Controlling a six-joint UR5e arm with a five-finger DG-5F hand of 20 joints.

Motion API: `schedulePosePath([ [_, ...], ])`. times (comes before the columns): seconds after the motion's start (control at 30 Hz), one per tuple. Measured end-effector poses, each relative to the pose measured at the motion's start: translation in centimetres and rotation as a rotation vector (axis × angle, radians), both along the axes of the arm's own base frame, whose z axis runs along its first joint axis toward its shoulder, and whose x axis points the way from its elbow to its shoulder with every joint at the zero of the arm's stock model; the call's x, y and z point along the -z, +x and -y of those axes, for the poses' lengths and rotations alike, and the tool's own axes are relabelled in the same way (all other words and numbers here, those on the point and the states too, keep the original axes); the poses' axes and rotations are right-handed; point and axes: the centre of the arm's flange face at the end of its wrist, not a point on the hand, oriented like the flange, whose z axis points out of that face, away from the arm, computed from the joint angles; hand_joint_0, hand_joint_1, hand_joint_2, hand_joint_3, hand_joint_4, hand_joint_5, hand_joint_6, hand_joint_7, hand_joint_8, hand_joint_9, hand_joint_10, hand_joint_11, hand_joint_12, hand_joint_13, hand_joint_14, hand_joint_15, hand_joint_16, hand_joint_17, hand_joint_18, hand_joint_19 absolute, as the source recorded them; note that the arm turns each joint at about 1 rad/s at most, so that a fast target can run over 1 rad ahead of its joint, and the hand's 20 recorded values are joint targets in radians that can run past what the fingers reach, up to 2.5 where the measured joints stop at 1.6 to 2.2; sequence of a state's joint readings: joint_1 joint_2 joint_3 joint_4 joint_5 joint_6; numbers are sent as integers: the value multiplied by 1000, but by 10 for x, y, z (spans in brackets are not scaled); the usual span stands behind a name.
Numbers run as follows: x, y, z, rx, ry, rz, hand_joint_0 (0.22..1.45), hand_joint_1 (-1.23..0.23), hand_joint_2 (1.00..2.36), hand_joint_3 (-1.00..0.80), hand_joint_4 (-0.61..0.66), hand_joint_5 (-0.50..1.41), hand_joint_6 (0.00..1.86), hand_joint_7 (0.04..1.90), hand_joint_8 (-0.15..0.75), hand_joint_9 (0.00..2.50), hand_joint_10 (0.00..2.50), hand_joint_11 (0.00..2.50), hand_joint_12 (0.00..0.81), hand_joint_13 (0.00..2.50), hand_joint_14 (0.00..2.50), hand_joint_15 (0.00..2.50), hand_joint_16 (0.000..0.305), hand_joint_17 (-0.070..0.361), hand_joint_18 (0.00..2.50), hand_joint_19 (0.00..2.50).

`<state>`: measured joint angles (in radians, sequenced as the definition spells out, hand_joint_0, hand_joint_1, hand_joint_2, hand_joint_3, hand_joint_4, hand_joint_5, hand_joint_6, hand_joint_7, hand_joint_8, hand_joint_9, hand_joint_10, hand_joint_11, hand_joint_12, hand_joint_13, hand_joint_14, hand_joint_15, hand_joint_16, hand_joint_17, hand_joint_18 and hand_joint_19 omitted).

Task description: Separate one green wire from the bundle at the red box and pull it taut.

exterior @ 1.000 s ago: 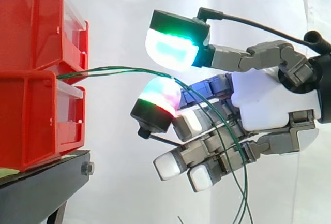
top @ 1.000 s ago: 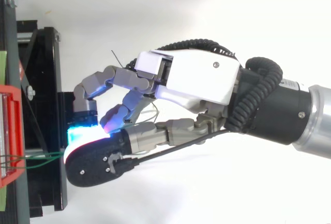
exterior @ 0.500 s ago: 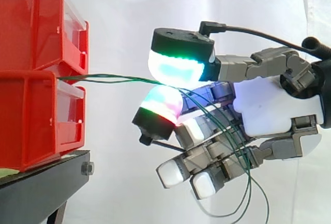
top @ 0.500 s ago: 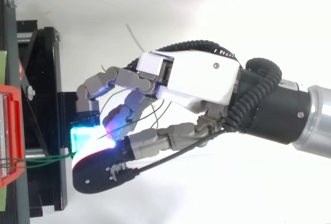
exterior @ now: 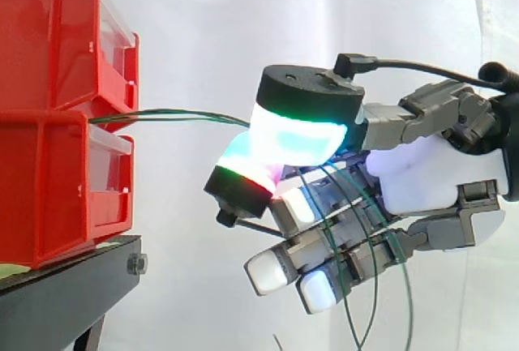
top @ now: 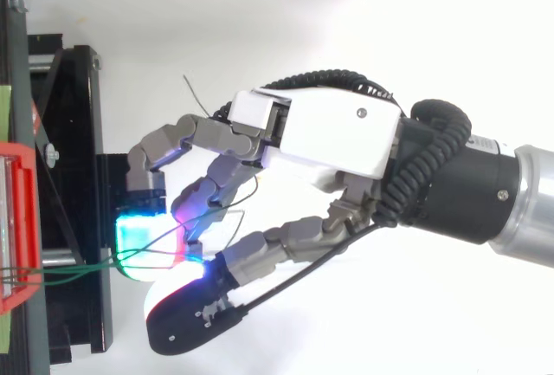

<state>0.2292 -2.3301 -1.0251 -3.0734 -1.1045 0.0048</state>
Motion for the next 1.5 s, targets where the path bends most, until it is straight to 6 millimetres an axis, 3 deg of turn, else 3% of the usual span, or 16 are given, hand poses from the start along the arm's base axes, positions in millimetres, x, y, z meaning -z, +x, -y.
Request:
schedulePosePath([
  [0.13, 0, 0, 0, -1, 1, -1, 479, -650, 1000, -500, 143, -143, 886, 1109, 295, 1110, 23, 730, 404, 887, 21, 527, 58, 131, 790, 631],
  [0.2, 0, 0, 0, -1, 1, -1, 533, -599, 1000, -500, 140, -146, 881, 1137, 285, 1102, 21, 739, 385, 876, 20, 526, 56, 125, 778, 647],
  [0.27, 0, 0, 0, -1, 1, -1, 606, -624, 1005, -440, 135, -152, 883, 1162, 282, 1102, 24, 750, 377, 887, 21, 539, 53, 120, 775, 652],
  [0.47, 0, 0, 0, 0, 1, 0, 654, -772, 1016, -285, 58, -172, 915, 1133, 284, 1061, 24, 771, 373, 888, 22, 538, 53, 119, 779, 623],
  [0.67, -2, 0, 0, -3, 4, 4, 729, -900, 1008, -401, 52, -185, 929, 1036, 267, 1023, 23, 773, 362, 874, 21, 531, 52, 118, 766, 594],
  [0.8, -5, 2, 0, -2, 9, 11, 710, -915, 1000, -500, 95, -181, 924, 1034, 263, 1036, 24, 781, 356, 871, 22, 529, 52, 117, 761, 594],
  [0.93, -7, 2, 0, -1, 11, 12, 568, -869, 1000, -500, 114, -166, 909, 1022, 271, 1069, 25, 774, 368, 870, 21, 534, 53, 119, 761, 616],
  [1.27, -7, 0, 0, 3, 10, -4, 566, -673, 1000, -498, 131, -150, 836, 1066, 273, 1080, 24, 746, 378, 856, 21, 538, 53, 119, 742, 648],
  [1.5, -7, 0, 1, 4, 9, -5, 610, -720, 1015, -296, 122, -156, 841, 1152, 279, 1063, 24, 758, 377, 840, 22, 542, 53, 119, 729, 646],
])
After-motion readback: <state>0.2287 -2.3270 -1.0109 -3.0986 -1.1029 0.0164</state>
